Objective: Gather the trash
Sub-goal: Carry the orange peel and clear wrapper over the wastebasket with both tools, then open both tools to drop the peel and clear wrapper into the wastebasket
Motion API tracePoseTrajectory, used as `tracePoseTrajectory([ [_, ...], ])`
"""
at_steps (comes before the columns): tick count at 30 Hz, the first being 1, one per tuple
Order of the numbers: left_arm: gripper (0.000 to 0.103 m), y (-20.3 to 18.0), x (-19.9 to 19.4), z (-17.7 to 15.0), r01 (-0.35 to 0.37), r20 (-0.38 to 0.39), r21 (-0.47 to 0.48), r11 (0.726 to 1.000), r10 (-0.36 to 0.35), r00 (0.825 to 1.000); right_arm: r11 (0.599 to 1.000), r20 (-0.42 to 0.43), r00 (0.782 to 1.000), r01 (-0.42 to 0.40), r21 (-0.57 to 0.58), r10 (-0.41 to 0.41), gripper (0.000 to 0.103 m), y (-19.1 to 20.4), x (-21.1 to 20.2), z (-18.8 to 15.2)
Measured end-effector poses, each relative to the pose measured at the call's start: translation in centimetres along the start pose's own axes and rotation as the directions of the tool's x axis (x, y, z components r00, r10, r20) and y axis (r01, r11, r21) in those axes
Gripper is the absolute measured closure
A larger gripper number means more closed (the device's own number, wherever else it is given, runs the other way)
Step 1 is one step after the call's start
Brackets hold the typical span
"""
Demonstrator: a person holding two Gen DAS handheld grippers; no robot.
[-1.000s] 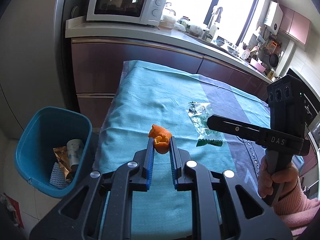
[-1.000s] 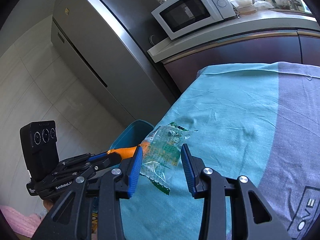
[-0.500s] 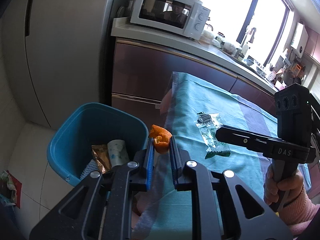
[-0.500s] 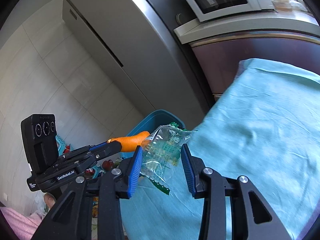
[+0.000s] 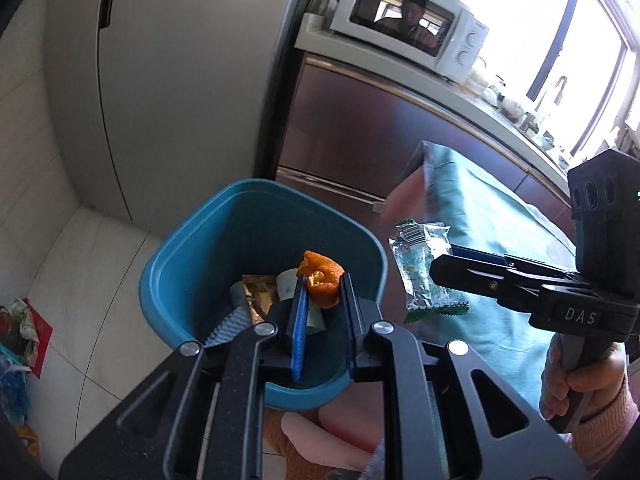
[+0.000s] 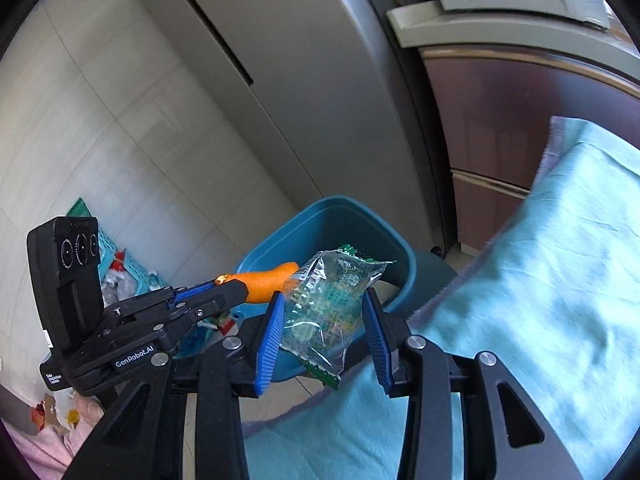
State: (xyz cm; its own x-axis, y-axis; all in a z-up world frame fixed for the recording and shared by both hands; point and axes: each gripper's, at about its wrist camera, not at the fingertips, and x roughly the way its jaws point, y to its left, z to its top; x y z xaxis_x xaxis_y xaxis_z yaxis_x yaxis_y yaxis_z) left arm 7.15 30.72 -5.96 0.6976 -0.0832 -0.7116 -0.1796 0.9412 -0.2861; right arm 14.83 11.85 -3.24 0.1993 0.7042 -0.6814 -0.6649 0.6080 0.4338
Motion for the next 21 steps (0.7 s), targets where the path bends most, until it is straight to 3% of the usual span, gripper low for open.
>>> tracePoseTrajectory([
  [14, 0.085, 3.6, 4.9, -0.4, -0.027, -0.068, -0.097, 0.995, 0.02, 0.997, 0.998, -0.118, 0.991, 0.056, -0.029, -0.059, 0.059, 2.1, 4.8, 0.8],
  [16, 0.078, 4.0, 5.5, -0.4, -0.03, -0.074, -0.112, 0.993, 0.021, 0.997, 0.998, -0.115, 0.992, 0.053, -0.021, -0.055, 0.055, 2.1, 4.8, 0.7],
  [21, 0.07, 4.4, 5.6, -0.5, -0.032, -0.068, -0.132, 0.991, 0.024, 0.997, 0.999, -0.087, 0.996, 0.032, -0.004, -0.033, 0.053, 2.0, 3.9, 0.6],
])
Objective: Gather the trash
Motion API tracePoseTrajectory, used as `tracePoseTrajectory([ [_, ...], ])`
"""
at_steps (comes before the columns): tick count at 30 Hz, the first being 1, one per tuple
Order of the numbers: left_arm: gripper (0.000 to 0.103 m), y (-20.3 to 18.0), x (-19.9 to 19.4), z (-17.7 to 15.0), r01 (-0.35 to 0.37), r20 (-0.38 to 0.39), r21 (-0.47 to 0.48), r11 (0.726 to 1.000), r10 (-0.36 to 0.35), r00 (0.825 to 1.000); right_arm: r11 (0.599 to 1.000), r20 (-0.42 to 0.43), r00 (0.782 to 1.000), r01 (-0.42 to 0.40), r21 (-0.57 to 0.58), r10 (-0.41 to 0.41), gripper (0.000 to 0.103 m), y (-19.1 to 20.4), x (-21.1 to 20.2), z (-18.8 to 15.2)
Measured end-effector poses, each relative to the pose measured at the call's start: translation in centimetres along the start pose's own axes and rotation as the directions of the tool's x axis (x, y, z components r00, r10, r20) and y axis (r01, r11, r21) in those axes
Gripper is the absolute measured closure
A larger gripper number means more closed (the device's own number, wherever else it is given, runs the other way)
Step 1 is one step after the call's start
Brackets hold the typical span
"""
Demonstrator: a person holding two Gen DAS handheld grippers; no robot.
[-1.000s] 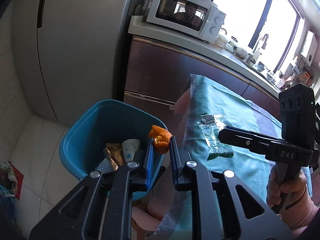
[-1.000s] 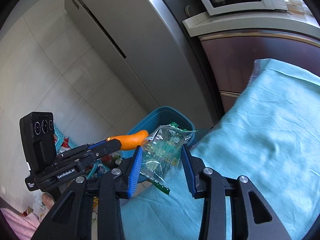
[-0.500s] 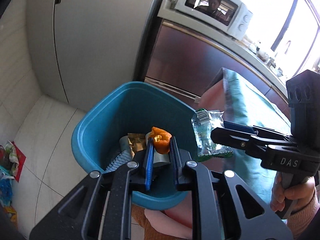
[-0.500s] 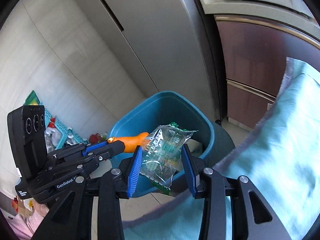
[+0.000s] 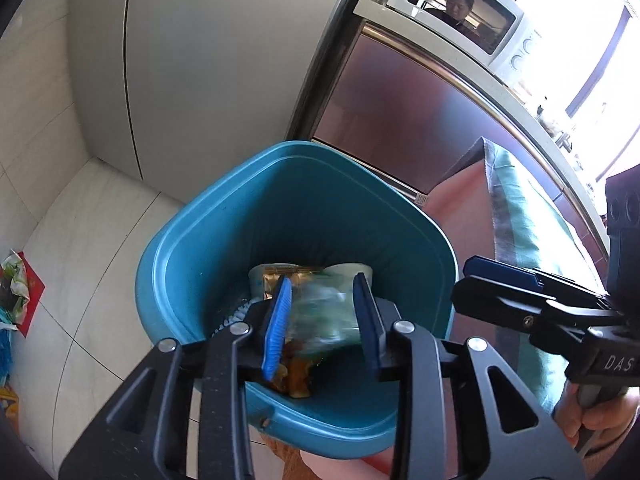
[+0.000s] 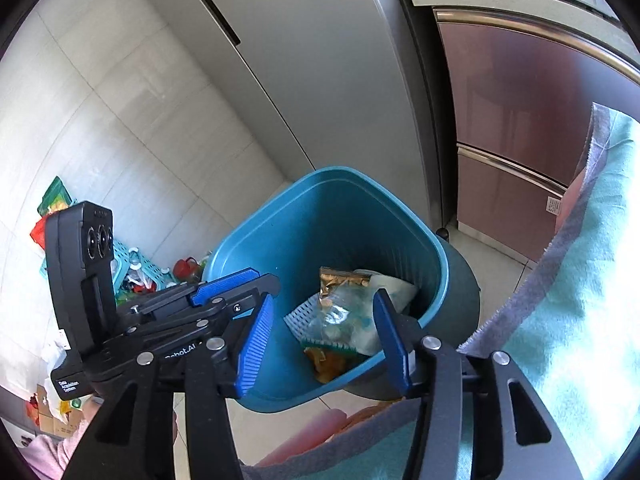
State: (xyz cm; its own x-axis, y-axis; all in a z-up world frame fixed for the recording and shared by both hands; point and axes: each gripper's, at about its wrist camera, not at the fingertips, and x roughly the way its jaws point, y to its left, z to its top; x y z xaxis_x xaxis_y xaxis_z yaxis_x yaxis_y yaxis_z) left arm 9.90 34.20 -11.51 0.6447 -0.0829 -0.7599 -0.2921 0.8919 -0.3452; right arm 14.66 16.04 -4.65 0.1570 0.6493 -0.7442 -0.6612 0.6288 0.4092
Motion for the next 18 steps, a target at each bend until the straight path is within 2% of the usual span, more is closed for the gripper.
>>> tracePoseTrajectory([
  [3, 0.062, -0.2, -0.8, -0.1, 0.005, 0.021, 0.007, 1.0, -0.005, 1.0, 1.0, 0.024, 1.0, -0.017, 0.009, 0.017, 0.051, -0.3, -0.6, -0.1],
  [8, 0.048, -1.9, -2.9, -0.3, 0.034, 0.076, 0.063, 0.997, -0.039, 0.996, 0.999, 0.085, 0.996, -0.029, 0.016, 0.028, 0.042, -0.9, -3.2, -1.5],
  [11, 0.034, -3.4, -4.8, -0.7, 0.06, 0.123, 0.111, 0.992, -0.073, 0.99, 1.0, 0.15, 0.989, -0.012, 0.014, 0.01, 0.034, -1.4, -5.9, -2.7],
  [14, 0.021, -5.3, -6.6, -1.5, 0.08, 0.173, 0.167, 0.983, -0.109, 0.979, 0.999, 0.231, 0.972, 0.037, 0.014, -0.039, 0.025, -1.8, -9.1, -4.5],
  [16, 0.009, -6.6, -7.7, -2.0, 0.089, 0.201, 0.201, 0.976, -0.13, 0.971, 0.997, 0.281, 0.956, 0.076, 0.023, -0.079, 0.02, -2.4, -11.1, -5.5],
  [18, 0.006, -8.1, -8.8, -2.6, 0.097, 0.237, 0.234, 0.967, -0.153, 0.959, 0.991, 0.33, 0.934, 0.125, 0.047, -0.134, 0.015, -3.0, -13.2, -7.0],
])
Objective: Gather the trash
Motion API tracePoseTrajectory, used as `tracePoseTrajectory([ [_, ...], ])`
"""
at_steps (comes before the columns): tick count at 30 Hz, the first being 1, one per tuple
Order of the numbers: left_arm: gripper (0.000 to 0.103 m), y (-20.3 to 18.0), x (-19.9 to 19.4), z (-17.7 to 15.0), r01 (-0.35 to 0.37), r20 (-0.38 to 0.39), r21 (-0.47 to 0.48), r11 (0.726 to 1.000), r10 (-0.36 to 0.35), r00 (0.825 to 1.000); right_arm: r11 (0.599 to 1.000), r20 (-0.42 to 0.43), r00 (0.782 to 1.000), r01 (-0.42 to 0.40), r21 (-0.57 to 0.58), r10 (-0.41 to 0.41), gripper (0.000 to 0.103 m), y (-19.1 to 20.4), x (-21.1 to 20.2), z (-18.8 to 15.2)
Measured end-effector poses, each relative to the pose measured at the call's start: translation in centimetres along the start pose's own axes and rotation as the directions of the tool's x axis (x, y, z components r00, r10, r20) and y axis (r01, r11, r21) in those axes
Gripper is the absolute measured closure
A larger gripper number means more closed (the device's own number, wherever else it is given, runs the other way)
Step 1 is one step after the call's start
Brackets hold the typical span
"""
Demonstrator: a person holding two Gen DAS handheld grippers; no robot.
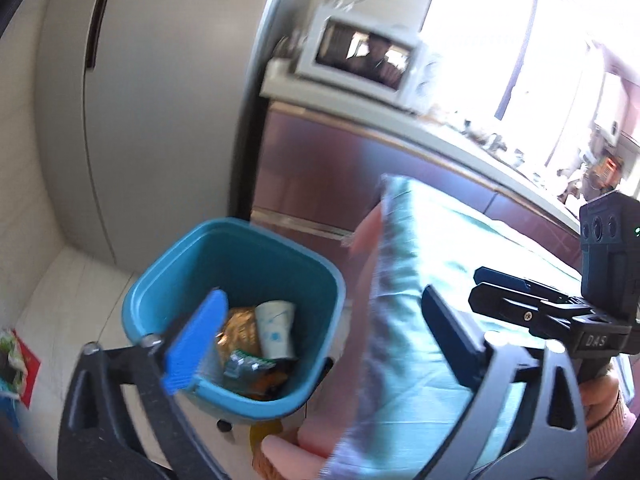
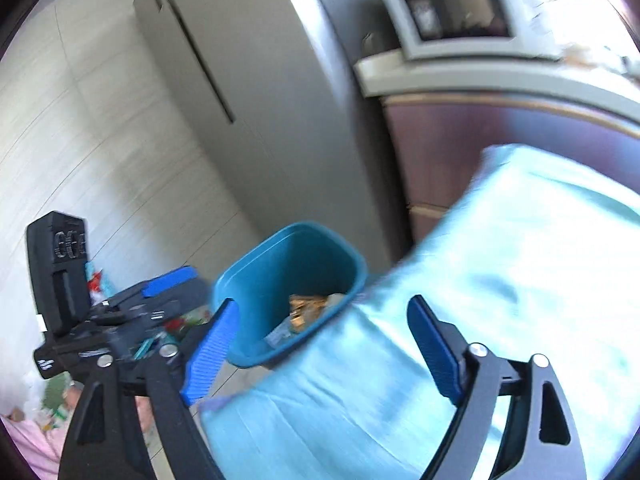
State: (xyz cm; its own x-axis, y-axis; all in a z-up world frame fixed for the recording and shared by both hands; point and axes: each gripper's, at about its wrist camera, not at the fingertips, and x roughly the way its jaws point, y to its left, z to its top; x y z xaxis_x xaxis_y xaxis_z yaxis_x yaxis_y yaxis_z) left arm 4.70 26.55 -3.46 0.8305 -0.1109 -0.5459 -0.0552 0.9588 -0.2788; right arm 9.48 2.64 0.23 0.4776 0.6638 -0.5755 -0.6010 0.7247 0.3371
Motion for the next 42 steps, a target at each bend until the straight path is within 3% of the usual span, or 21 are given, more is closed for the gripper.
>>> tracePoseTrajectory([
  [4, 0.006, -3.3, -0.9, -0.3, 0.021, 0.039, 0.032, 0.999, -0.023, 0.999, 0.992, 0.128, 0.984, 0.126, 0.015, -0.127, 0.007, -1.6, -4.9, -1.6],
  [8, 0.006, -6.9, -1.2, -0.7, 0.012, 0.078, 0.071, 0.997, -0.018, 0.997, 0.964, 0.23, 0.937, 0.265, 0.019, -0.262, 0.007, -2.3, -9.2, -3.4],
  [13, 0.006, -11.3, -1.5, -0.8, 0.016, 0.12, 0.14, 0.99, -0.033, 0.992, 0.9, 0.333, 0.841, 0.43, 0.067, -0.426, 0.007, -3.3, -13.9, -5.7],
  [19, 0.006, -15.6, -2.2, -1.2, 0.035, 0.176, 0.188, 0.982, -0.069, 0.982, 0.821, 0.4, 0.727, 0.553, 0.142, -0.558, 0.007, -4.8, -18.6, -8.1],
  [28, 0.006, -19.7, -2.6, -2.6, 0.021, 0.213, 0.26, 0.965, -0.079, 0.974, 0.755, 0.468, 0.614, 0.621, 0.211, -0.636, 0.007, -5.4, -22.2, -10.6],
  [42, 0.006, -21.9, -4.4, -4.0, 0.016, 0.278, 0.31, 0.95, -0.107, 0.955, 0.75, 0.479, 0.597, 0.616, 0.242, -0.644, 0.007, -5.1, -23.2, -11.8],
])
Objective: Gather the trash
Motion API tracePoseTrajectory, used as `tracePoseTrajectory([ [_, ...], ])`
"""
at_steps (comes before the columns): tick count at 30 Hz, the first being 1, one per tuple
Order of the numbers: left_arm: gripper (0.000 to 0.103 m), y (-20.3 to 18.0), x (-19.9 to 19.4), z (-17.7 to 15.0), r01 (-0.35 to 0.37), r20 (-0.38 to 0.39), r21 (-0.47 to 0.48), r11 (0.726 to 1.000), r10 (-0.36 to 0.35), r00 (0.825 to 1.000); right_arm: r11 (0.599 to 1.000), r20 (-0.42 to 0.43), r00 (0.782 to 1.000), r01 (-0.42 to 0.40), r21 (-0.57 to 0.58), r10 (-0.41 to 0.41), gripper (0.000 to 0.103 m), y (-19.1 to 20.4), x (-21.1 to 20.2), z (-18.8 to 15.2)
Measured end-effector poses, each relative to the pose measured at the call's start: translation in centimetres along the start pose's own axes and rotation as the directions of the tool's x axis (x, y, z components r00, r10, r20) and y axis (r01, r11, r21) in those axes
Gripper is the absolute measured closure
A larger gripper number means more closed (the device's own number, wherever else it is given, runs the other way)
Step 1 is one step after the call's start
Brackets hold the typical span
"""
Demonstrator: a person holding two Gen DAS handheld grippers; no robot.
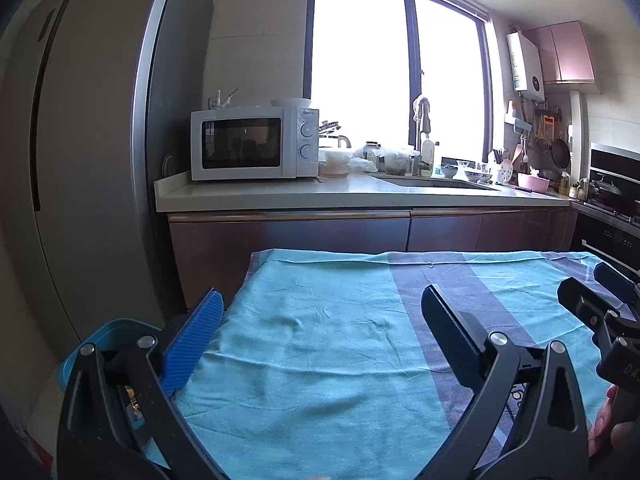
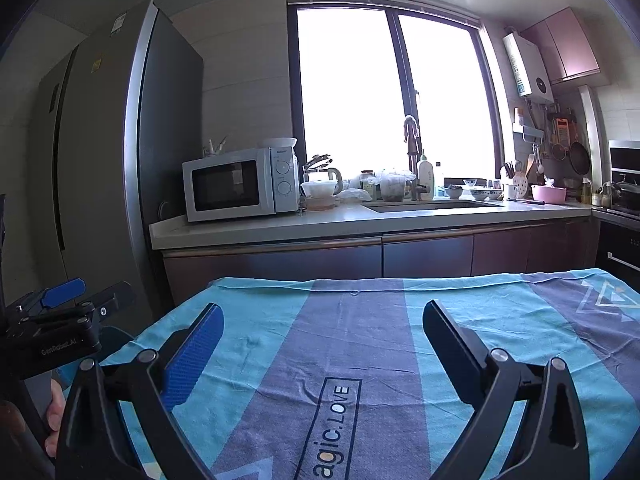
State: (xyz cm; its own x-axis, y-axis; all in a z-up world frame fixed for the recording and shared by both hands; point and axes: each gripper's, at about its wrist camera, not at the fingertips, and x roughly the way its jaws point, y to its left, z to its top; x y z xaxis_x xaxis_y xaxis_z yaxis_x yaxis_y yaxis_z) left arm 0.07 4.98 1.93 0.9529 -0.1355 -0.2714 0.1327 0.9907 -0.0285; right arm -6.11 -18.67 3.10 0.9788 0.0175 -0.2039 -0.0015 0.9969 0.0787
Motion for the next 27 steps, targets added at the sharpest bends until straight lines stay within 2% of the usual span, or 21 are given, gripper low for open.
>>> tracePoseTrajectory([
  [10, 0.006, -0.8, -1.4, 0.1, -0.006, 0.047, 0.019, 1.0, 0.005, 0.999, 1.0, 0.019, 1.0, 0.017, 0.017, -0.017, 0.007, -0.6, -1.0, -0.2],
  [27, 0.006, -0.9, -1.9, 0.0, -0.022, 0.068, 0.017, 1.0, 0.021, 0.997, 0.999, 0.031, 0.999, 0.024, 0.028, -0.025, 0.007, -1.0, -1.4, -0.1],
])
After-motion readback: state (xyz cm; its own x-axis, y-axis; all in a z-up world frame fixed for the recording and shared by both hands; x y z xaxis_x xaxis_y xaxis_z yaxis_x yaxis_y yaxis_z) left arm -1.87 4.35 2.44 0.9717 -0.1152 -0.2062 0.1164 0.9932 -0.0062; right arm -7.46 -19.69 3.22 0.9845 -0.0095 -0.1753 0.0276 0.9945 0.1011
